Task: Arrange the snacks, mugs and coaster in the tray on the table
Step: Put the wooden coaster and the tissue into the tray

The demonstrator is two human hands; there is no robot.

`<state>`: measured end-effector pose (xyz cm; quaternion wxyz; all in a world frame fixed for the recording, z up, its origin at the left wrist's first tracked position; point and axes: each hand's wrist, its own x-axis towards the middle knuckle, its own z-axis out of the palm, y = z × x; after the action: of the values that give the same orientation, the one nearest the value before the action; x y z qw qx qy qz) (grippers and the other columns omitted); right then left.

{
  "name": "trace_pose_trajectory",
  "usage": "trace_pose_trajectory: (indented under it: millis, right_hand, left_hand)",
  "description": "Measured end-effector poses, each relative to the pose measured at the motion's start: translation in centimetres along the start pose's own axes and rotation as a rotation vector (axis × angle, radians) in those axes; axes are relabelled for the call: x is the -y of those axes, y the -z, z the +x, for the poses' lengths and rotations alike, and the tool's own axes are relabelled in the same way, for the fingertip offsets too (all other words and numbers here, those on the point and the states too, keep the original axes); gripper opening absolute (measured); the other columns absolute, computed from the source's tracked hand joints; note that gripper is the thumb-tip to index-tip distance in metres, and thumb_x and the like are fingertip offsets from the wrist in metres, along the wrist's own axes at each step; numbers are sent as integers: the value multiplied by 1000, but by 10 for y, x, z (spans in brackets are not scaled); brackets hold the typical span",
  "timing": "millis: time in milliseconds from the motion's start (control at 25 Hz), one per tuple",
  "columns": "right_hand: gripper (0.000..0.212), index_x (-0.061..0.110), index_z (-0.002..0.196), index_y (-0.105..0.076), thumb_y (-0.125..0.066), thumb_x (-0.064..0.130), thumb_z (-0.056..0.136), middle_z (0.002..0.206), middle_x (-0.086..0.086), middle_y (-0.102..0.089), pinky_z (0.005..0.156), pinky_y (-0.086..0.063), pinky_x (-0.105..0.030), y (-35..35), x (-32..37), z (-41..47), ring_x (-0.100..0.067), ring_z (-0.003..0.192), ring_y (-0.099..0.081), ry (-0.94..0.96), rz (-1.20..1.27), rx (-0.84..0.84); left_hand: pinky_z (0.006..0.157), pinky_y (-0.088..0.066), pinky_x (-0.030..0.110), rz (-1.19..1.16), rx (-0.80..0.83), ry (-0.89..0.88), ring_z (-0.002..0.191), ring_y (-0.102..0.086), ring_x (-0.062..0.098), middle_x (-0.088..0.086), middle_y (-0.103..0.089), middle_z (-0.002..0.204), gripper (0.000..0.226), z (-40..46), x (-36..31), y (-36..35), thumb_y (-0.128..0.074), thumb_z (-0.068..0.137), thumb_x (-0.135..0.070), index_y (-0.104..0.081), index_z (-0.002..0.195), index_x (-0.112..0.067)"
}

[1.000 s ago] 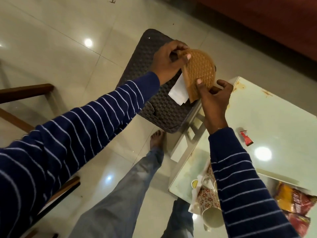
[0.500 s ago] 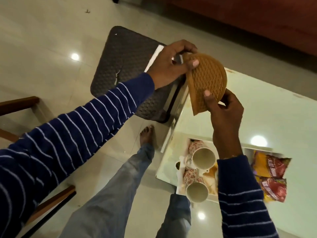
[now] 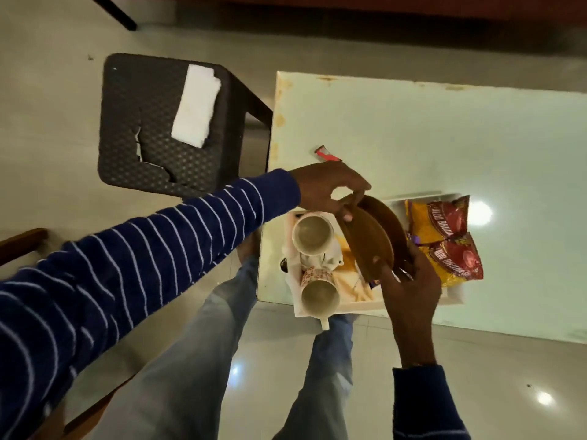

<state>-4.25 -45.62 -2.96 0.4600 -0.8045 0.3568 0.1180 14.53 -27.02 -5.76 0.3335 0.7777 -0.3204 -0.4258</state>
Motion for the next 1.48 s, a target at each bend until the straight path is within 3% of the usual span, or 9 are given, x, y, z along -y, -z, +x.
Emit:
trace_pose_trajectory:
  millis: [120,280,440,680,800,960,1200,1320,1480]
  right_hand:
    - [57,6,131,-60,-82,17,80,116,-10,-70,89,-59,-46,-8,-25,-18,-22,97,-67,3,3,-9]
    - [55,10,130,-61,-82,20,80,114,-5,-71,91,-58,-42,-18,-51,-27,-22,101,-68,-25,79,-12]
    - [55,19,130,-60,-81,31,80,118,1,-70,91,-58,-38,-26,-67,-28,-19,104,-67,-68,114,5]
    - [53,35,125,-56,-80,43,79,111,22,-61,86,-54,-28,-38,-83,-32,-9,100,-64,-80,115,20]
    - [53,39,125,-51,-79,44,80,115,23,-58,91,-54,-34,-41,-90,-31,-10,104,-61,-77,59,-6]
    - [56,36,128,-49,-77,43,79,126,8,-63,94,-54,-40,-46,-98,-29,-17,113,-61,-51,-23,-57]
    - [55,32,127,-48,-74,48,81,127,2,-63,90,-43,-30,-52,-106,-24,-22,114,-60,-13,-105,-74]
    - [57,29,128,-50,-77,46,80,129,2,-63,94,-44,-34,-55,-104,-20,-23,117,-60,-13,-111,-72]
    - [58,25,129,-52,-77,46,80,129,1,-64,94,-47,-35,-54,-99,-18,-23,117,-60,9,-111,-85]
  left_hand:
    - [100,-39,34,199,115,6,119,-52,19,-1,-64,127,23,10,-2,-20,-78,81,-34,-66,93,-19]
    - [90,-49,46,319,224,20,106,-57,20,-2,-69,111,20,22,-13,-32,-78,79,-32,-58,82,-28]
    - [77,-54,45,402,280,40,88,-61,22,-1,-67,97,25,34,-21,-40,-78,77,-19,-55,83,-25]
    - [51,-35,29,517,286,-6,67,-56,23,3,-58,84,45,43,-25,-58,-75,75,-5,-42,100,-22]
    - [50,-31,27,527,231,-49,67,-51,22,1,-55,82,38,43,-22,-63,-69,76,-5,-45,102,-19]
    - [56,-33,30,531,173,-115,67,-48,22,-2,-52,82,25,45,-21,-69,-63,81,-7,-49,100,-16]
    - [60,-37,35,657,159,-157,73,-49,23,3,-60,95,33,54,-17,-75,-62,79,0,-50,106,-16]
    - [69,-48,41,696,187,-140,83,-57,27,3,-62,98,29,59,-15,-76,-58,83,-2,-49,106,-17]
    - [72,-49,43,695,220,-118,85,-59,27,5,-62,99,27,64,-15,-75,-56,84,-4,-49,107,-17]
